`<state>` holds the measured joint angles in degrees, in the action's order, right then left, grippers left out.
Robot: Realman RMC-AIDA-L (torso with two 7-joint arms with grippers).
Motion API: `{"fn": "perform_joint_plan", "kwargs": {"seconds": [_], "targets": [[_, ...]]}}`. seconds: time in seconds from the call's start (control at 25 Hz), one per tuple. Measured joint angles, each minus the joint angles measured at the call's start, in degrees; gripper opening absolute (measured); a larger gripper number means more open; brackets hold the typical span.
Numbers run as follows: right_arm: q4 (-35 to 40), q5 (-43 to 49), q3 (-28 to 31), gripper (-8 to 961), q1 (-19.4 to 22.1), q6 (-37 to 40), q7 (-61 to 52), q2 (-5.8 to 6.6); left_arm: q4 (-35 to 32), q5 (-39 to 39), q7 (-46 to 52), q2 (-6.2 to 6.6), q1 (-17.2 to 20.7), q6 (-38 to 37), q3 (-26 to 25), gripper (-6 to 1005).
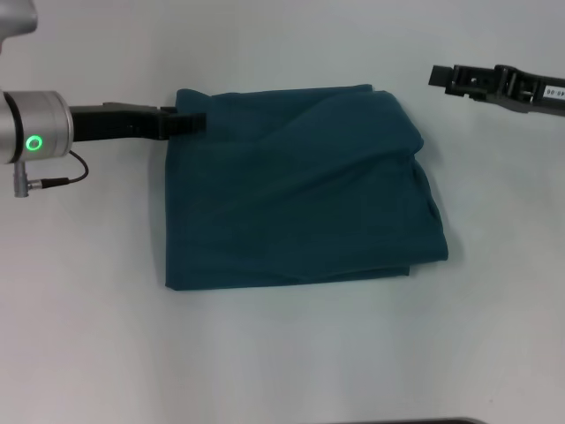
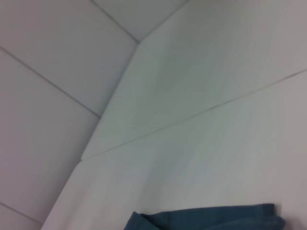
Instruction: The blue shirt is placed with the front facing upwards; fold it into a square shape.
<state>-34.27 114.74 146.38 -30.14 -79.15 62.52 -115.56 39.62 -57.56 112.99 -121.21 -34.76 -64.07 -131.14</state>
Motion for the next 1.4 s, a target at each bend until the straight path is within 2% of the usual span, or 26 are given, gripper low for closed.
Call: {"fn": "perform_joint_plan", "kwargs": {"seconds": [0.2, 0.4, 0.6, 1.16, 1.4], "targets": [[-0.8, 0.0, 0.1, 599, -0.5, -1.3, 0.1, 0.34, 3.1, -0.5, 0.0, -0.54, 0.2, -5.9, -0.4, 546], [-0.8, -0.1, 0.1, 767, -0.7, -1.4, 0.1, 0.54, 3.6, -0.6, -1.0, -2.04, -1.0, -9.8, 0.2, 543], [-0.9, -0.7, 0.1, 766, -0.8, -1.2, 0.1, 0.82, -0.2, -1.6, -2.2, -3.06, -3.5, -8.6, 3.2, 541], [-0.8, -0.7, 0.0, 766, -1.1, -1.2, 0.1, 0.89, -5.1, -3.7, -3.6, -2.97, -4.5, -2.6, 8.3, 542], [-0.7, -0.7, -0.1, 767, -1.1, -1.4, 0.1, 0.78, -4.7, -3.7, -3.7, -2.97, -4.3, -2.9, 10.2, 542]]}}
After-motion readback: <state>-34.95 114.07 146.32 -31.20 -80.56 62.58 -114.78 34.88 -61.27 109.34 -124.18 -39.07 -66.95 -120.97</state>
